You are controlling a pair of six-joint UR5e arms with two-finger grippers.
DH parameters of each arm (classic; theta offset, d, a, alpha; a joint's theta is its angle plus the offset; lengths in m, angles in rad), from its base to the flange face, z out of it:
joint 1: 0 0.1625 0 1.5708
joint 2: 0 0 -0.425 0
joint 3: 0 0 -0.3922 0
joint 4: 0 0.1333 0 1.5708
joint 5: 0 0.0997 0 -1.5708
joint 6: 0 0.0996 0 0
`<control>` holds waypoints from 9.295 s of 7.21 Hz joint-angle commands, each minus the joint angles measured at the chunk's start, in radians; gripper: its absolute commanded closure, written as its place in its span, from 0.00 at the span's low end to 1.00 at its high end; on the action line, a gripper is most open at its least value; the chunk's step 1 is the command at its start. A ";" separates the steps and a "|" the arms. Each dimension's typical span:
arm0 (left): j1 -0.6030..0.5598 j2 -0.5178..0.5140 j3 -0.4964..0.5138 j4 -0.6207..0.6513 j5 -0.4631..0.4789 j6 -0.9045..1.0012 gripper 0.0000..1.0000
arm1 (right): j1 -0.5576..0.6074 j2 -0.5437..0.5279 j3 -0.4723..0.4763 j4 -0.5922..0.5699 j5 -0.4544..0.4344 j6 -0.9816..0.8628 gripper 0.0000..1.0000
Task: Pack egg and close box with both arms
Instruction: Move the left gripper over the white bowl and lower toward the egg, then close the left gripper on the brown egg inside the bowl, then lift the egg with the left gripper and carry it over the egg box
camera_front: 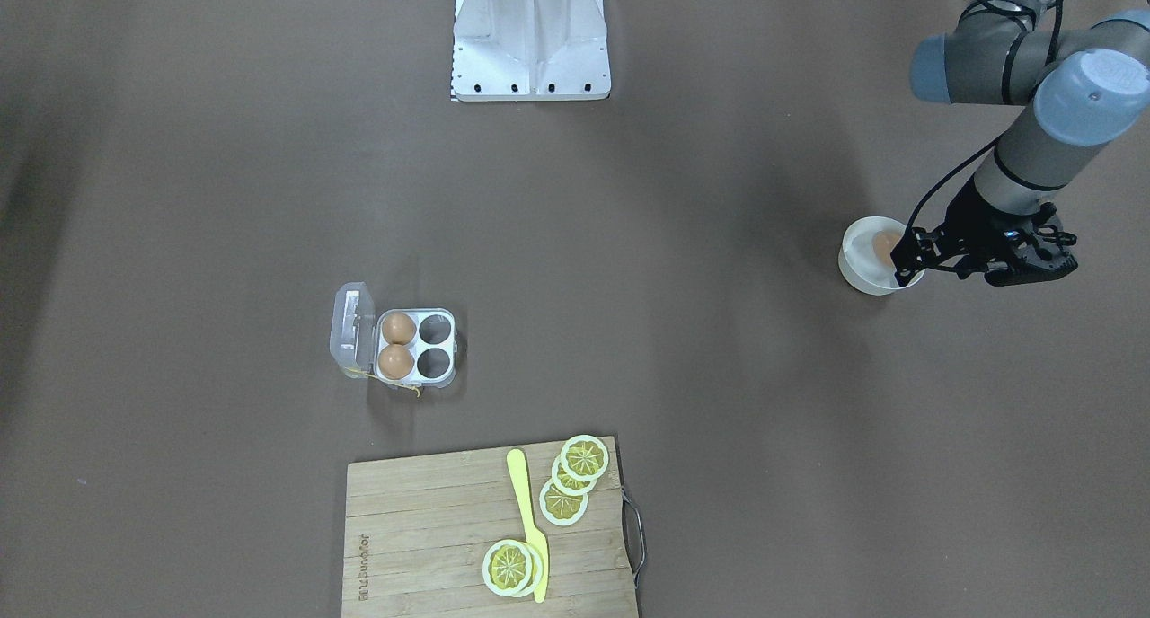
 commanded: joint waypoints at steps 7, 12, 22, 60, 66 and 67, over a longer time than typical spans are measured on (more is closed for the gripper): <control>0.120 0.057 -0.035 -0.002 0.072 -0.046 0.26 | 0.000 0.000 0.000 0.000 0.000 0.000 0.00; 0.132 0.073 -0.037 -0.002 0.072 -0.048 0.26 | 0.000 -0.004 0.001 0.000 0.000 0.000 0.00; 0.152 0.082 -0.026 -0.004 0.072 -0.060 0.26 | 0.000 -0.009 0.021 -0.017 0.000 0.000 0.00; 0.546 -0.694 0.361 -0.346 0.855 -0.531 1.00 | -0.032 0.008 0.053 -0.046 0.018 0.000 0.00; 0.606 -0.904 0.634 -0.346 0.977 -0.551 1.00 | -0.041 0.009 0.050 -0.046 0.020 0.002 0.00; 0.606 -0.906 0.640 -0.346 0.977 -0.551 1.00 | -0.041 0.011 0.053 -0.049 0.020 0.002 0.00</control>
